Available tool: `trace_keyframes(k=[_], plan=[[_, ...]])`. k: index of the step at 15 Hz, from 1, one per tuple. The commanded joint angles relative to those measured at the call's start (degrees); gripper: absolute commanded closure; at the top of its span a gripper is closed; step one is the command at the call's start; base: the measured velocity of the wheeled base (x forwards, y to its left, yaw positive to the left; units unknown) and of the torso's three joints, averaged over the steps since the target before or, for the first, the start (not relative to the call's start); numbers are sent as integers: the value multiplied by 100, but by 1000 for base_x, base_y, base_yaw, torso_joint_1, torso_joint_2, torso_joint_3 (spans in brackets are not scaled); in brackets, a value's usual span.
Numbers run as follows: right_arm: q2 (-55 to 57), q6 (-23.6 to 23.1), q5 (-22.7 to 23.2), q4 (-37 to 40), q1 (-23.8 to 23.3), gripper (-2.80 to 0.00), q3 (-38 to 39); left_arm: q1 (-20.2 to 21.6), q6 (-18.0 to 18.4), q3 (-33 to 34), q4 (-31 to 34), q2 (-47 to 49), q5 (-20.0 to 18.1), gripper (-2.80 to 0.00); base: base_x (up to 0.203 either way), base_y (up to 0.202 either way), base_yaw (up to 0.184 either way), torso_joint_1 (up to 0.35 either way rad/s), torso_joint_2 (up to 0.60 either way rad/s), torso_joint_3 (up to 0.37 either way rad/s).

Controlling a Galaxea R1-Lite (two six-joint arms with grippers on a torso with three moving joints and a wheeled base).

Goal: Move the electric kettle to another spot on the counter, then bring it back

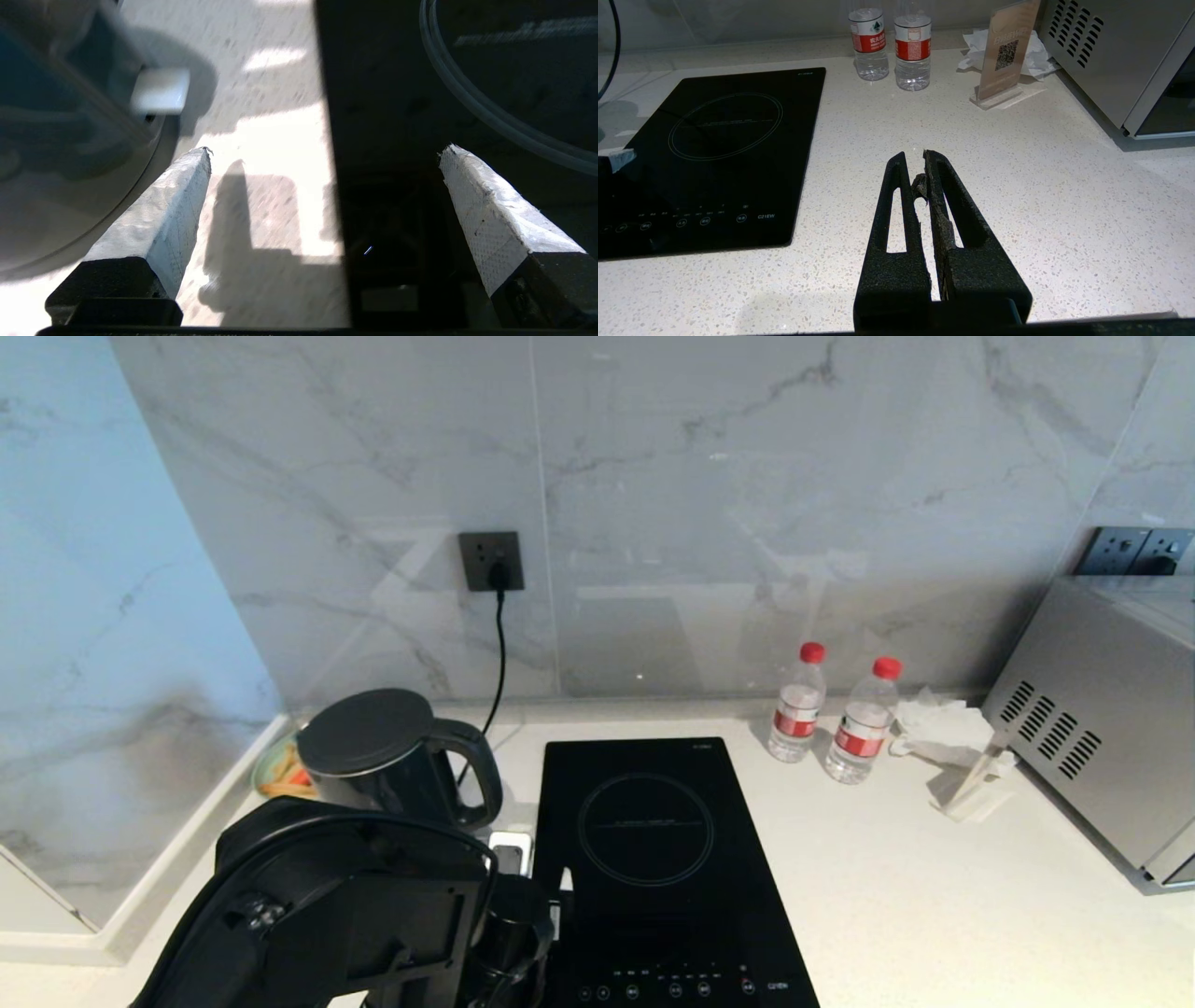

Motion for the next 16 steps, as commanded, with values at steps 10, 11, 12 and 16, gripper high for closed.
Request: trace_keyframes(k=[10, 11, 12, 16], plan=[[-2, 2, 1, 0, 1, 0, 4, -27, 168, -355, -49, 40, 25, -280, 0, 0, 0, 0, 0, 0], [-2, 2, 1, 0, 1, 0, -3, -27, 174, -304, -49, 48, 14, -280, 0, 0, 0, 0, 0, 0], [-2, 2, 1, 0, 1, 0, 5, -27, 190, -264, -49, 48, -3, -280, 0, 0, 0, 0, 0, 0], [-2, 2, 1, 0, 1, 0, -1, -7, 254, -335, -49, 145, -3, -280, 0, 0, 0, 0, 0, 0]])
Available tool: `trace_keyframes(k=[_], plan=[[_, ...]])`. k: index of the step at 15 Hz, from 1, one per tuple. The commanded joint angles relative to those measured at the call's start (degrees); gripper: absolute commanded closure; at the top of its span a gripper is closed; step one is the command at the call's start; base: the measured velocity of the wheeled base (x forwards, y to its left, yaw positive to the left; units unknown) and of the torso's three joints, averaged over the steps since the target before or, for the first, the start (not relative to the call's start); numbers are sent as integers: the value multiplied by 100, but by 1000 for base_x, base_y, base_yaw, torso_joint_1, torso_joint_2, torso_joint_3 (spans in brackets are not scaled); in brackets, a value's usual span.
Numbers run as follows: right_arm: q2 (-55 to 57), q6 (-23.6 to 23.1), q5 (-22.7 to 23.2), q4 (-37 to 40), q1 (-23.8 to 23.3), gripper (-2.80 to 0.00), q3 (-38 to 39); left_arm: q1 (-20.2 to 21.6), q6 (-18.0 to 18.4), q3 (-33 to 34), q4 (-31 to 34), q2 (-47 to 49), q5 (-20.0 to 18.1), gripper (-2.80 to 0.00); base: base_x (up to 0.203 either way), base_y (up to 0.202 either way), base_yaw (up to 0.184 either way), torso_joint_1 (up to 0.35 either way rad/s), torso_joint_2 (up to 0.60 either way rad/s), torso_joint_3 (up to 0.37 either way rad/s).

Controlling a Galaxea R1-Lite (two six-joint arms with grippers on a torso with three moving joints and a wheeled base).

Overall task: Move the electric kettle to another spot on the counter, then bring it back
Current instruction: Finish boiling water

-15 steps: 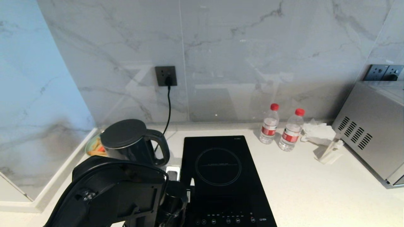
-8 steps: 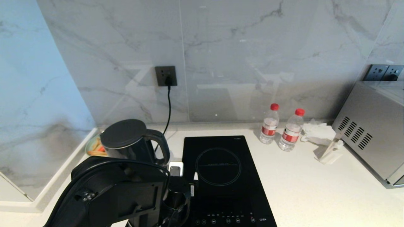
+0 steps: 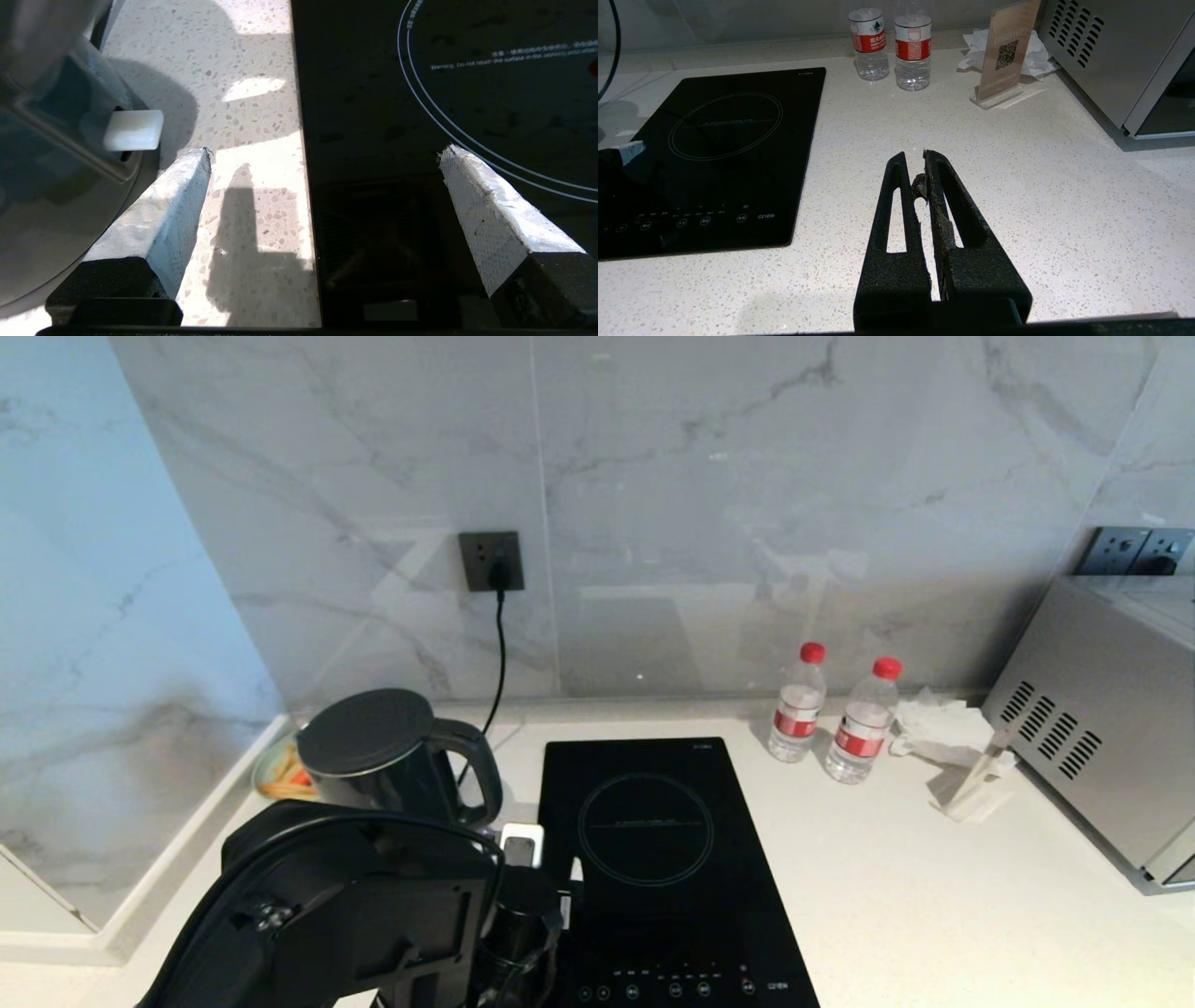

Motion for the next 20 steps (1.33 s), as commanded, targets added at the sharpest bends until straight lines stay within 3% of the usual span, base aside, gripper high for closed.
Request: trace_keyframes(k=[1, 7, 12, 16, 20], plan=[[-2, 0, 1, 0, 1, 0, 5, 20, 52, -87, -49, 136, 22, -280, 0, 0, 0, 0, 0, 0], [-2, 0, 1, 0, 1, 0, 3, 206, 158, -499, 307, 120, 65, -280, 0, 0, 0, 0, 0, 0], [-2, 0, 1, 0, 1, 0, -4, 242, 144, -432, 308, 101, 93, -280, 0, 0, 0, 0, 0, 0], [-2, 0, 1, 0, 1, 0, 3, -135, 133, 163, -42, -82, 36, -280, 0, 0, 0, 0, 0, 0], [-2, 0, 1, 0, 1, 0, 5, -154, 132, 78, -49, -220, 15, -280, 0, 0, 0, 0, 0, 0]])
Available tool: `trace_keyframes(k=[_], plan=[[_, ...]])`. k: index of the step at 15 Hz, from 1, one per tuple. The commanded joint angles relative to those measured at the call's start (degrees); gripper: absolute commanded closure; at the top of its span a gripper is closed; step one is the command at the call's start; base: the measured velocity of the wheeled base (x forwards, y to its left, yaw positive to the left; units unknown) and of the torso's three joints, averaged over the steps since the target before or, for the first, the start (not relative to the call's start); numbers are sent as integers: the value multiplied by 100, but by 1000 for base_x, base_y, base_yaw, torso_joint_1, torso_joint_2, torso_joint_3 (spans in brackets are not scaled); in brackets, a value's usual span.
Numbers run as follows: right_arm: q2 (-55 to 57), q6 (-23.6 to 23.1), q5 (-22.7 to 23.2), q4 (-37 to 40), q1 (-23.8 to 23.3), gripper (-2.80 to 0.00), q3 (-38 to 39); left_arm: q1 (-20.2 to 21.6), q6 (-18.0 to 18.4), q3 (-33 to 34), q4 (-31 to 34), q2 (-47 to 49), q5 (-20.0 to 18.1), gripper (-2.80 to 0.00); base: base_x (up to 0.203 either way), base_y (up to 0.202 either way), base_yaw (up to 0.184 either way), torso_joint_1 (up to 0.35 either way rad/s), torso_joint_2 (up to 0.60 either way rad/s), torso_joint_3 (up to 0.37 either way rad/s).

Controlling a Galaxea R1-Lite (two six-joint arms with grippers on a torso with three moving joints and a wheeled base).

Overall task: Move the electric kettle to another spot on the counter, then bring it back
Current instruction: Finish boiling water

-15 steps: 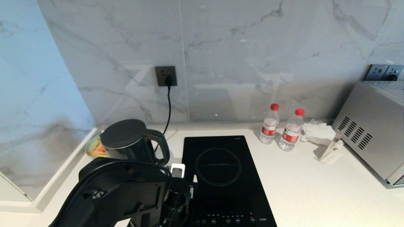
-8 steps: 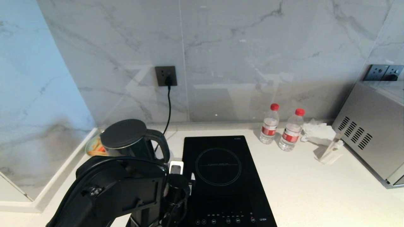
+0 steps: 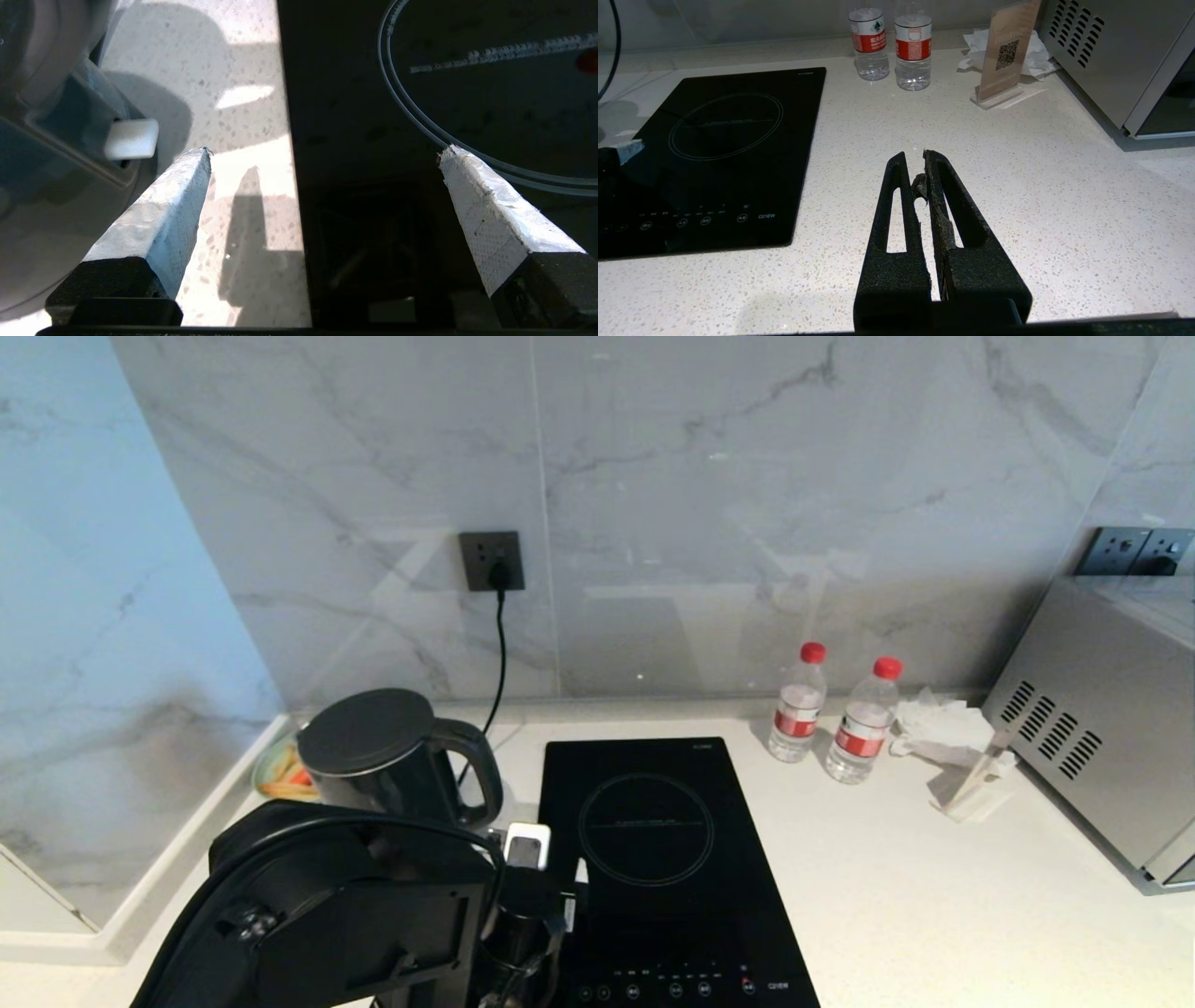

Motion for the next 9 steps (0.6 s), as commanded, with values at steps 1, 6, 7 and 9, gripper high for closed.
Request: trace_keyframes(k=[1, 6, 7, 9], plan=[[-2, 1, 1, -1, 1, 0, 1, 2, -6, -142, -51, -31, 45, -280, 0, 0, 0, 0, 0, 0], [-2, 1, 1, -1, 1, 0, -1, 251, 44, -711, -51, 239, 309, -280, 0, 0, 0, 0, 0, 0], [-2, 1, 1, -1, 1, 0, -1, 382, 105, -772, -51, 302, 425, -280, 0, 0, 0, 0, 0, 0], [-2, 1, 1, -1, 1, 0, -6, 584, 169, -797, -51, 358, 508, -280, 0, 0, 0, 0, 0, 0]])
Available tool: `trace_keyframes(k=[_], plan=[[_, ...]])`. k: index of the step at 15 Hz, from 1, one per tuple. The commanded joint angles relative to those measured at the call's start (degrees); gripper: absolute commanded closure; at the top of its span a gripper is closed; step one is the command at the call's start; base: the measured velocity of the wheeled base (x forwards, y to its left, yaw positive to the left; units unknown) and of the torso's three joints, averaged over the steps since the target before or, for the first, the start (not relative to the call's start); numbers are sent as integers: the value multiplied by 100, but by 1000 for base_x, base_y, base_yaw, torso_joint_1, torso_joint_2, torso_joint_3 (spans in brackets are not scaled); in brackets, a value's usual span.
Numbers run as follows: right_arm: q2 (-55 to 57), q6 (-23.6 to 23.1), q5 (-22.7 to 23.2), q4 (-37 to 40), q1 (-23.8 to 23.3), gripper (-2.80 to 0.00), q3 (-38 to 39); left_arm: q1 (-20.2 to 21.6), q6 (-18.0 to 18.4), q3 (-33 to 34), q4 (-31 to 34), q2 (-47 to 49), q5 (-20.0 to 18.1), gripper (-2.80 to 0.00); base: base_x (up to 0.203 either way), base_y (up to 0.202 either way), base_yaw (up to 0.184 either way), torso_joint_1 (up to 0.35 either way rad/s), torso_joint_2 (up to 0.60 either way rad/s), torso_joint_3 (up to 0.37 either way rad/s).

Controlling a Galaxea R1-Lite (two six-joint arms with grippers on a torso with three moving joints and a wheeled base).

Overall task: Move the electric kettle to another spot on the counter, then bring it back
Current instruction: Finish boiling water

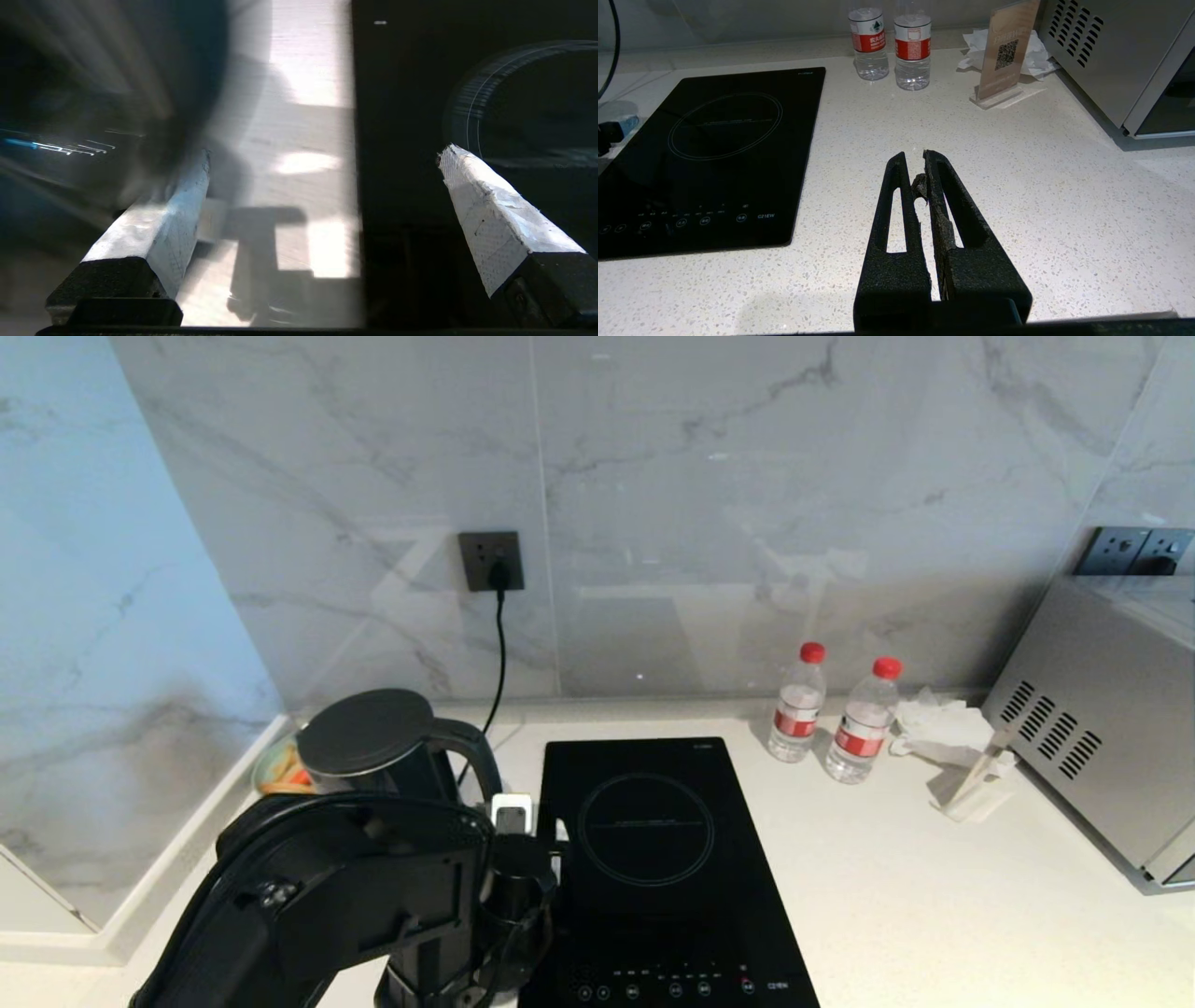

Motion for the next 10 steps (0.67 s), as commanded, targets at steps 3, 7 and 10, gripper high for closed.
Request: trace_keyframes(k=[3, 7, 10], plan=[[-2, 2, 1, 0, 3, 0, 2, 85, -1, 78, -48, 89, 29, -280, 0, 0, 0, 0, 0, 0], [-2, 2, 1, 0, 3, 0, -6, 30, 25, 136, -48, 152, -8, -280, 0, 0, 0, 0, 0, 0], [-2, 2, 1, 0, 3, 0, -1, 15, 34, 168, -48, 150, -32, -280, 0, 0, 0, 0, 0, 0]])
